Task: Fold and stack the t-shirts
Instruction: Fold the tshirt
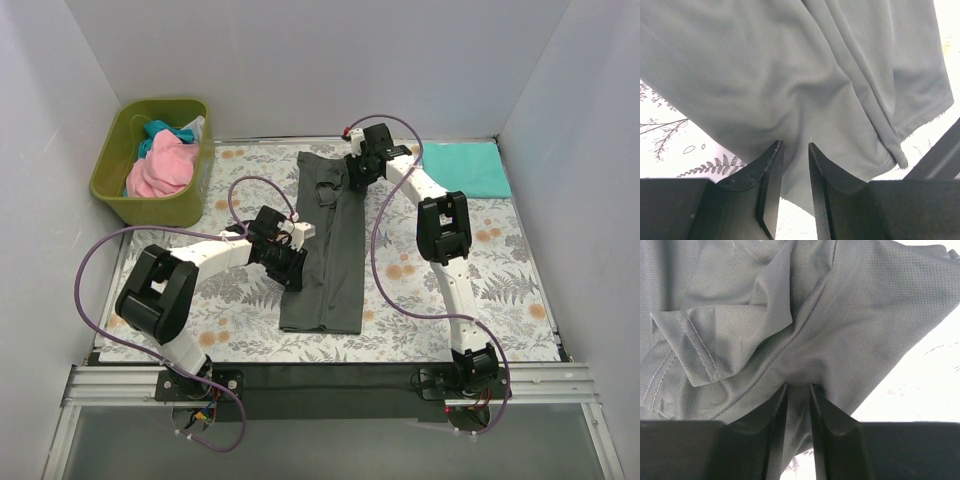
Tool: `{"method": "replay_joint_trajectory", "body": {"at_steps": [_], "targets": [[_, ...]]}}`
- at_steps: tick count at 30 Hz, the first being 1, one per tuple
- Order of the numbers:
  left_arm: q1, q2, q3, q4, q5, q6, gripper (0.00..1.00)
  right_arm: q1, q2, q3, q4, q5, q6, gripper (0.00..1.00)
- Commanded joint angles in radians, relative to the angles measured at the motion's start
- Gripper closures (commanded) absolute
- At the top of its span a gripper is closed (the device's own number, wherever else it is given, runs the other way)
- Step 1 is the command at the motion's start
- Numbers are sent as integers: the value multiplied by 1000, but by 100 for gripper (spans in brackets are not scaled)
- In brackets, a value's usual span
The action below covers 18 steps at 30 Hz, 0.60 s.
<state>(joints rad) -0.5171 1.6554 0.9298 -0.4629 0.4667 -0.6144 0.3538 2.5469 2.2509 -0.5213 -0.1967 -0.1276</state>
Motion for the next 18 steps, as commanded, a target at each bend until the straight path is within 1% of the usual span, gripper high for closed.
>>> {"method": "replay_joint_trajectory", "body": {"at_steps": [1, 2, 5, 6, 7, 8, 9, 10, 11, 12, 13, 14, 15, 16, 17, 18], "targets": [[-4, 3, 21, -3, 35, -18, 73, -4, 27, 58, 10, 26, -26, 70], [-4, 6, 30, -2, 24, -18, 73, -4, 16, 52, 17, 23, -29, 68], [-3, -32, 66, -2, 49, 11, 72, -6, -68, 18, 20, -39, -50, 54], [-3, -55, 72, 1, 88, 22, 71, -4, -101, 3, 18, -82, -69, 45], [-1, -113, 70, 6, 111, 34, 70, -4, -184, -14, 15, -108, -84, 38], [-3, -143, 64, 9, 131, 62, 68, -3, -233, -37, 17, -121, -93, 32], [-3, -173, 57, 9, 160, 77, 66, -1, -284, -97, 15, -150, -104, 23], [-3, -236, 35, 9, 167, 91, 64, -1, -388, -128, 11, -171, -137, 19], [-1, -265, 23, 6, 174, 111, 63, 1, -443, -175, 3, -182, -150, 16], [-3, -298, 8, 3, 185, 155, 60, 5, -495, -219, -11, -191, -167, 15], [-3, -324, -9, -9, 190, 188, 60, 10, -593, -313, -29, -226, -197, 15], [-1, -379, -40, -16, 193, 215, 59, 13, -640, -362, -46, -246, -216, 15], [-1, -400, -61, -22, 194, 284, 59, 19, -686, -411, -93, -269, -240, 19], [-1, -423, -77, -45, 214, 319, 58, 42, -770, -533, -114, -291, -271, 22], [0, -469, -92, -57, 226, 358, 58, 60, -816, -595, -126, -287, -329, 26], [3, -491, -135, -63, 236, 392, 59, 76, -861, -672, -135, -285, -352, 30]]}}
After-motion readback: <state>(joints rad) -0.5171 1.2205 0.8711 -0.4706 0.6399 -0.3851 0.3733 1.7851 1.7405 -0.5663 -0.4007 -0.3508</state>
